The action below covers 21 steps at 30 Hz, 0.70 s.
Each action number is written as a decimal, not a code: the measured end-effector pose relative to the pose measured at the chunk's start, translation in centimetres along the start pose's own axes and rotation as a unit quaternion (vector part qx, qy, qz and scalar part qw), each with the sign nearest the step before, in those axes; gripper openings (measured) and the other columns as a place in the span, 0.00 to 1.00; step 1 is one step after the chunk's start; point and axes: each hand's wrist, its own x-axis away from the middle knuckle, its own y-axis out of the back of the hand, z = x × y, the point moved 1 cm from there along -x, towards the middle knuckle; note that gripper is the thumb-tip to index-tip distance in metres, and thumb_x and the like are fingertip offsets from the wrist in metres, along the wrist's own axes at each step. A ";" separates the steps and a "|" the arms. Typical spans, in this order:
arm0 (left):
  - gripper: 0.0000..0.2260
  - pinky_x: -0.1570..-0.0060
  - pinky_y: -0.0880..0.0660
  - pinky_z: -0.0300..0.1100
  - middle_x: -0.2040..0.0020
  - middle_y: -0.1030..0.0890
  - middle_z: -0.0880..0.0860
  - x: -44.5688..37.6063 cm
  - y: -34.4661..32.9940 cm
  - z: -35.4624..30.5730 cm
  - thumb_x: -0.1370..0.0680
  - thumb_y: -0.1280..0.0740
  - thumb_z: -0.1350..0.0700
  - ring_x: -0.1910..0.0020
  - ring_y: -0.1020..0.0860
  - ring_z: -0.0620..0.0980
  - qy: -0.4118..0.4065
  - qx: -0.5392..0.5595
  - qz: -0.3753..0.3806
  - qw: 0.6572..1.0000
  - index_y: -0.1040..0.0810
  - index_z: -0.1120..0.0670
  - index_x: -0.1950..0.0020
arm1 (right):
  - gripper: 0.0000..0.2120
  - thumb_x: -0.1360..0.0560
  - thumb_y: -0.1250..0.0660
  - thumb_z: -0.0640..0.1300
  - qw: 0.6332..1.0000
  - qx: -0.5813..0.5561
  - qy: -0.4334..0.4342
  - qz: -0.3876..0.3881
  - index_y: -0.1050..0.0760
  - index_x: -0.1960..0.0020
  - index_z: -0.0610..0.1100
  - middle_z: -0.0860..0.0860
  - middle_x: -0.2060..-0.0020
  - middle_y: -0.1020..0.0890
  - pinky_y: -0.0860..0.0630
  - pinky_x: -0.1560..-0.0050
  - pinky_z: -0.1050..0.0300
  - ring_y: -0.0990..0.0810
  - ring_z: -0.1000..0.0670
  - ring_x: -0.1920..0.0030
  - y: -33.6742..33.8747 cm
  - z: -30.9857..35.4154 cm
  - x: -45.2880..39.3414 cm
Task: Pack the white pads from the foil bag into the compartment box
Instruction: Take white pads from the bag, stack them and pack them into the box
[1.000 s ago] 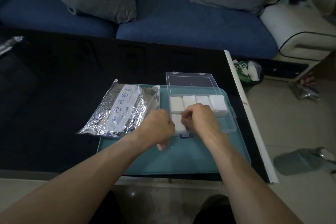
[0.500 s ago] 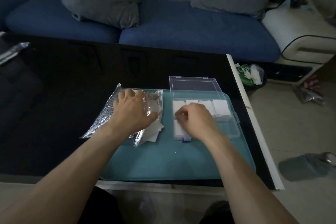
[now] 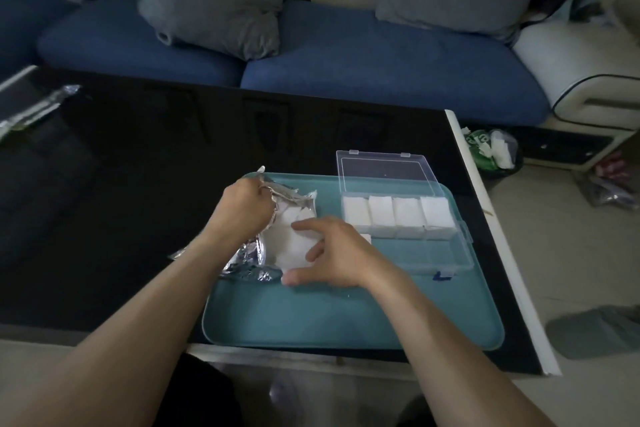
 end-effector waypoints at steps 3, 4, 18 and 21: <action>0.11 0.73 0.35 0.39 0.61 0.24 0.55 0.0 0.2 0.3 0.19 0.44 0.60 0.70 0.30 0.49 0.034 0.037 0.008 0.999 0.23 0.62 0.55 | 0.41 0.38 0.16 0.54 1.000 0.023 -0.012 -0.011 0.27 0.28 0.47 0.51 0.43 0.25 0.25 0.56 0.63 0.20 0.59 0.59 -0.1 0.1 -0.2; 0.11 0.72 0.34 0.39 0.61 0.23 0.55 -0.1 0.3 0.5 0.20 0.43 0.60 0.70 0.29 0.50 0.049 0.055 0.014 0.997 0.23 0.61 0.55 | 0.38 0.37 0.17 0.54 0.999 0.033 -0.015 -0.017 0.25 0.30 0.47 0.51 0.44 0.25 0.27 0.57 0.62 0.20 0.58 0.59 -0.1 0.2 -0.2; 0.11 0.76 0.35 0.36 0.64 0.24 0.52 -0.2 0.6 0.7 0.19 0.43 0.59 0.72 0.30 0.46 0.063 0.063 0.043 0.995 0.21 0.59 0.54 | 0.32 0.27 0.25 0.39 0.980 0.104 0.050 -0.161 0.32 0.26 0.45 0.47 0.39 0.30 0.30 0.39 0.56 0.24 0.43 0.40 -1.8 1.3 -0.5; 0.11 0.74 0.35 0.39 0.64 0.24 0.52 -0.1 0.7 0.9 0.19 0.43 0.60 0.72 0.31 0.47 0.074 0.101 0.038 0.991 0.21 0.60 0.53 | 0.31 0.27 0.24 0.39 0.975 0.091 0.053 -0.198 0.31 0.27 0.45 0.50 0.37 0.34 0.32 0.49 0.63 0.22 0.46 0.46 -2.1 1.6 -0.3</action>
